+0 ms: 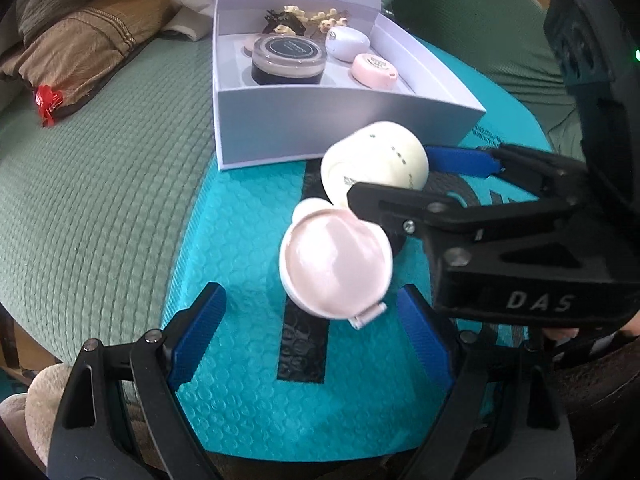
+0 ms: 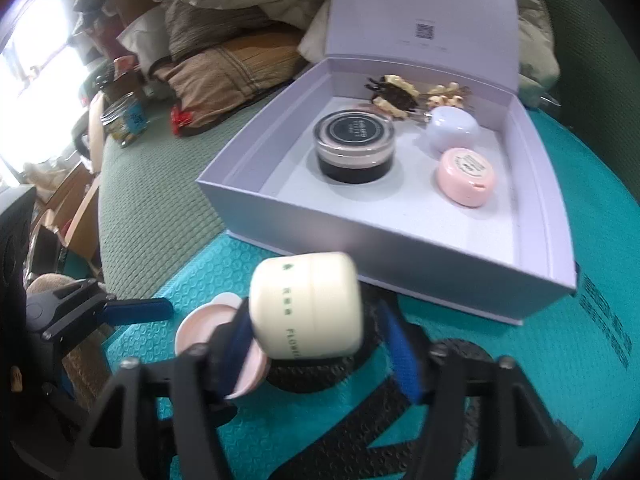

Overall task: Organize objects
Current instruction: 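Grasp the pink lid with left tool while right tool grasps cream jar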

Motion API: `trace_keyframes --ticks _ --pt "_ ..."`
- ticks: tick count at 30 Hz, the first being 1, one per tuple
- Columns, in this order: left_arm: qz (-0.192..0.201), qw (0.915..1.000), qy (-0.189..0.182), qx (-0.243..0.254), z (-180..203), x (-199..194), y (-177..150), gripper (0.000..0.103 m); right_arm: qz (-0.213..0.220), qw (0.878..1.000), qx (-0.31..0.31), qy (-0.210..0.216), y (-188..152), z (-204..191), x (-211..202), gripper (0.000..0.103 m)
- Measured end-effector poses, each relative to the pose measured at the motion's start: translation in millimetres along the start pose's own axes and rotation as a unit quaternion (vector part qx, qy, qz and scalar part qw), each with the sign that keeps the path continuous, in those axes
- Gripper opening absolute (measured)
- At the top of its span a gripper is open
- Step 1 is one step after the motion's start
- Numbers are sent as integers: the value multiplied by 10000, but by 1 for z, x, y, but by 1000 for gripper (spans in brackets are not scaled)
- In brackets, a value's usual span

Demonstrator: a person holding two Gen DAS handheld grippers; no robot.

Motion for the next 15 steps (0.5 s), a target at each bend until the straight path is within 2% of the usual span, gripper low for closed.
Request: trace_keyframes --ticks 6,9,15 --pt "72 10000 -10 -19 -2 -1 1 87 80 9995 -281 -125 0 0 -6 51" --pt "107 9999 -22 -53 -3 -1 2 86 104 9977 -514 -419 -4 7 -13 50" --pt "230 9993 -85 -291 -12 -6 4 73 127 9875 -1068 -1156 -21 25 -33 50"
Point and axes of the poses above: each gripper's, at about its wrist camera, not at the fingertips, and x roughly the way its jaws point, z to its right, y to its top, the point moved 4 cm from there along x, roughly the way its jaws point, and after that the axes turned 12 degrees about z, right-handed, at the moved point
